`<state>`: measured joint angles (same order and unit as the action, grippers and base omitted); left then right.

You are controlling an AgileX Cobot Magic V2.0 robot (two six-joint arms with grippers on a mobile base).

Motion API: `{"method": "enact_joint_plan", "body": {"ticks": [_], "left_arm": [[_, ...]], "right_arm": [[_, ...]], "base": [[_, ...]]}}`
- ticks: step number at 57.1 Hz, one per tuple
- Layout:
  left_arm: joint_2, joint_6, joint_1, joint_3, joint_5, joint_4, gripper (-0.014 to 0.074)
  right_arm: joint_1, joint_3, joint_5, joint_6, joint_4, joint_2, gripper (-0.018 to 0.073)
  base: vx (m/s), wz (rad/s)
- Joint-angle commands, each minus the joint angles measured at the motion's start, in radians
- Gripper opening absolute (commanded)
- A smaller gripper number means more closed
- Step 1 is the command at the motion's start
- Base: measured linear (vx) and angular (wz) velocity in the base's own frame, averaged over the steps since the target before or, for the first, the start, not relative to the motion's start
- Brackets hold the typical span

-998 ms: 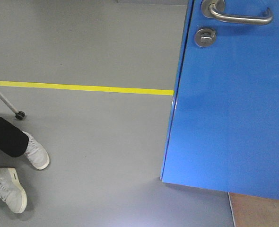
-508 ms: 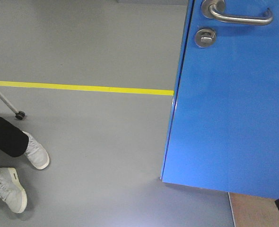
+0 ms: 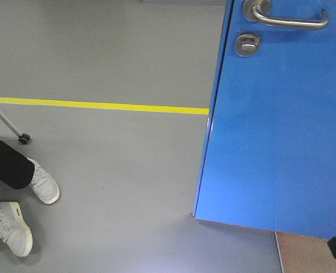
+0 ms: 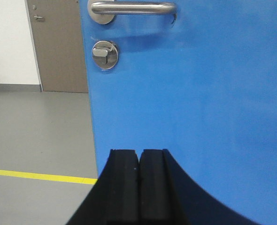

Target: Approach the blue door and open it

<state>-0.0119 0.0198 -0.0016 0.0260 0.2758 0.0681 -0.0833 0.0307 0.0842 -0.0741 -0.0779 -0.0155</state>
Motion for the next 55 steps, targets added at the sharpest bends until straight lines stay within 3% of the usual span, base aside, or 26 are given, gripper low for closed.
{"method": "enact_joint_plan", "body": {"ticks": [1,55], "left_arm": [[-0.012,0.007,-0.006,-0.026,-0.085,-0.003,0.0073],[-0.012,0.007,-0.006,-0.026,-0.084,-0.003,0.0073]], "right_arm": [[0.007,0.001,-0.041,0.099,0.110,0.033,0.0012],[0.007,0.001,-0.018,0.110,0.103,0.040,0.0012]], "base": [[0.00,0.00],[0.00,0.00]]}}
